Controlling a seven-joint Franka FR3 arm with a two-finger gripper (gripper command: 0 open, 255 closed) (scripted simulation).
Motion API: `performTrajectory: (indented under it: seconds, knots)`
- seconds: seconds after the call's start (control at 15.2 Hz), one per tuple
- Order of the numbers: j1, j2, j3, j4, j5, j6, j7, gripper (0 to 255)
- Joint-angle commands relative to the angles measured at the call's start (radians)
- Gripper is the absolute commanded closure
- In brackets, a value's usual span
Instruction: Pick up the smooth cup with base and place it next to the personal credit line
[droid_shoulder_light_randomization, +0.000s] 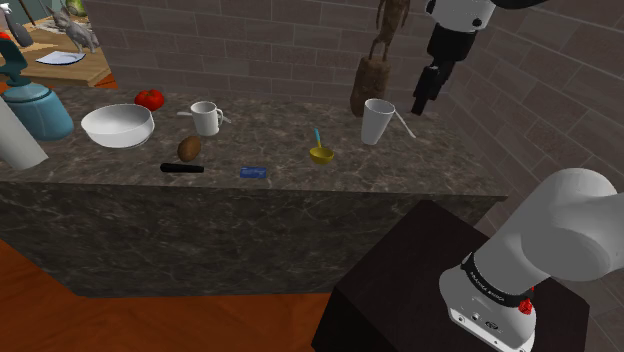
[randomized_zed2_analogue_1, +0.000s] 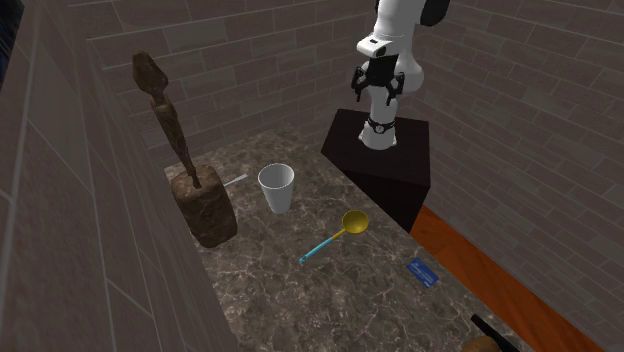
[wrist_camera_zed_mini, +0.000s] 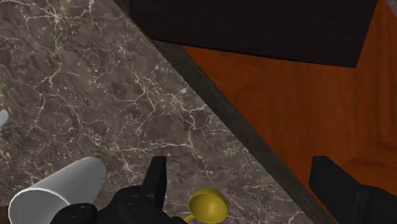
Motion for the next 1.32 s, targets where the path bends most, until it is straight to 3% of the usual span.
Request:
performTrajectory:
  seconds: [0.0,0.59,1.25]
  knots:
    - [0.0,0.0,0.0,0.0,0.0,0.0,0.0,0]
    - [-0.043,0.285,-0.083,0.047,-0.06,0.267,-0.037,0]
    - [-0.078,0.646,-0.164,0.223,-0.058,0.487,-0.091,0]
